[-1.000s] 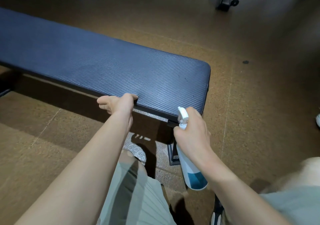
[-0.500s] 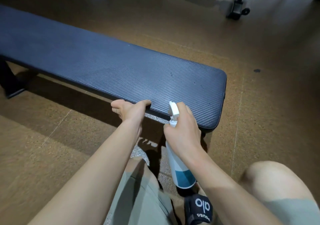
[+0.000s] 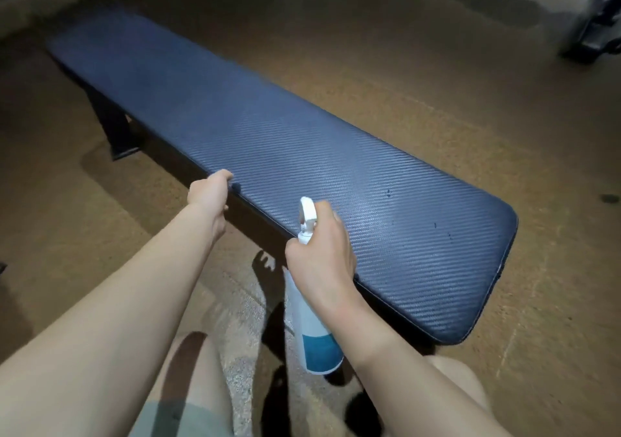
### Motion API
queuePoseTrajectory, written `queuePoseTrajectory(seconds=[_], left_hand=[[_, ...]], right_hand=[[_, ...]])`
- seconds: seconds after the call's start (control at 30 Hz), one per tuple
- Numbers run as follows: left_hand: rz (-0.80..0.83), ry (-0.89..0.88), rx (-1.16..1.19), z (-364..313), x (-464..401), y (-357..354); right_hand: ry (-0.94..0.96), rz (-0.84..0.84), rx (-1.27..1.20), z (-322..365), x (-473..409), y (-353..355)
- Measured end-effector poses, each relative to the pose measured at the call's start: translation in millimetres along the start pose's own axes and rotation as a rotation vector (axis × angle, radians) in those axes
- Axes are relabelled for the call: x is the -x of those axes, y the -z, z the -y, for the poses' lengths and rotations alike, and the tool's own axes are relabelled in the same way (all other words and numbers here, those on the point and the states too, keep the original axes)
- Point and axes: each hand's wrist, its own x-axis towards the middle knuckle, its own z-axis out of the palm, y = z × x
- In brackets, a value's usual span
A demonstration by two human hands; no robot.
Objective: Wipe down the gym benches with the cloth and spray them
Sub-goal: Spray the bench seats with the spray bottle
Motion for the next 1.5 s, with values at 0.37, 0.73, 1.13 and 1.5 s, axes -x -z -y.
queuePoseTrajectory(seconds=[0.37, 0.73, 1.13, 1.5], left_hand=[[0.098, -0.096, 0.149, -40.1, -145.8, 48.9], [0.199, -0.11, 0.154, -82.0, -227.6, 86.9], [0.371, -0.105, -0.034, -110.4, -294.5, 124.2], [0.469, -0.105, -0.11, -128.0, -347.2, 148.7]], right_hand=[[0.057, -0.012, -0.039, 41.8, -45.6, -100.2], [0.012, -0.222, 0.04, 127.3, -72.7, -200.6], [-0.083, -0.274, 0.12, 218.9, -116.7, -267.2], [-0.019, -0.223, 0.049, 267.4, -162.0, -316.0]])
